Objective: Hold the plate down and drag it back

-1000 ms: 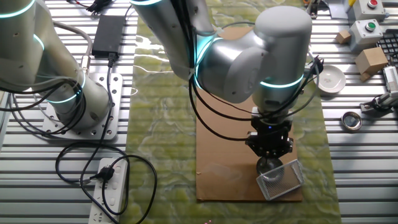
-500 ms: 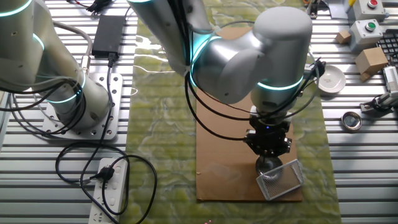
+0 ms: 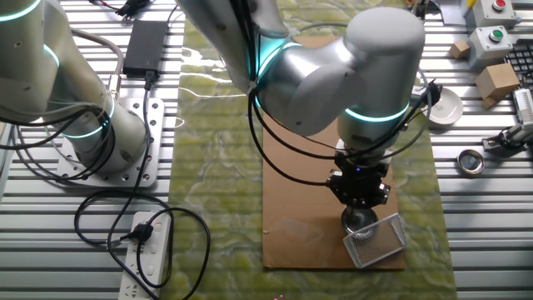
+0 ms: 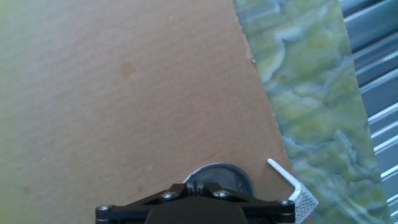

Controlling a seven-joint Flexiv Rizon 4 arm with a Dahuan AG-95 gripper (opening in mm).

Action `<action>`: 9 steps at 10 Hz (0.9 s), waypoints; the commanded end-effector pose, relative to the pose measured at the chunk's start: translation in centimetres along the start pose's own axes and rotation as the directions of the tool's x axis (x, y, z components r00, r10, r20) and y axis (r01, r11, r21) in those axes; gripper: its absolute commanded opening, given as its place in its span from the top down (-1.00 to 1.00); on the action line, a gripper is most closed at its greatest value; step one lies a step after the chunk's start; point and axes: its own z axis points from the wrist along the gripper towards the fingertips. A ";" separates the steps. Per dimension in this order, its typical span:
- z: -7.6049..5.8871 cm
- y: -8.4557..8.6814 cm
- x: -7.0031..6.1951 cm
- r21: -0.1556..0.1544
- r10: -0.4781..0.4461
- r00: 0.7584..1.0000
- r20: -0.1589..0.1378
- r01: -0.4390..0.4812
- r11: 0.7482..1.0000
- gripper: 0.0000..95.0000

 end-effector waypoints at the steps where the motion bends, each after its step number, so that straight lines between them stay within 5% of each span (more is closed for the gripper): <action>1: 0.1 0.2 0.0 -0.048 0.056 0.998 0.030 -0.055 0.997 1.00; 4: 0.1 0.6 0.2 -0.084 0.108 0.993 0.053 -0.103 0.991 1.00; 9: -0.3 1.5 0.0 -0.101 0.150 0.987 0.061 -0.144 0.984 1.00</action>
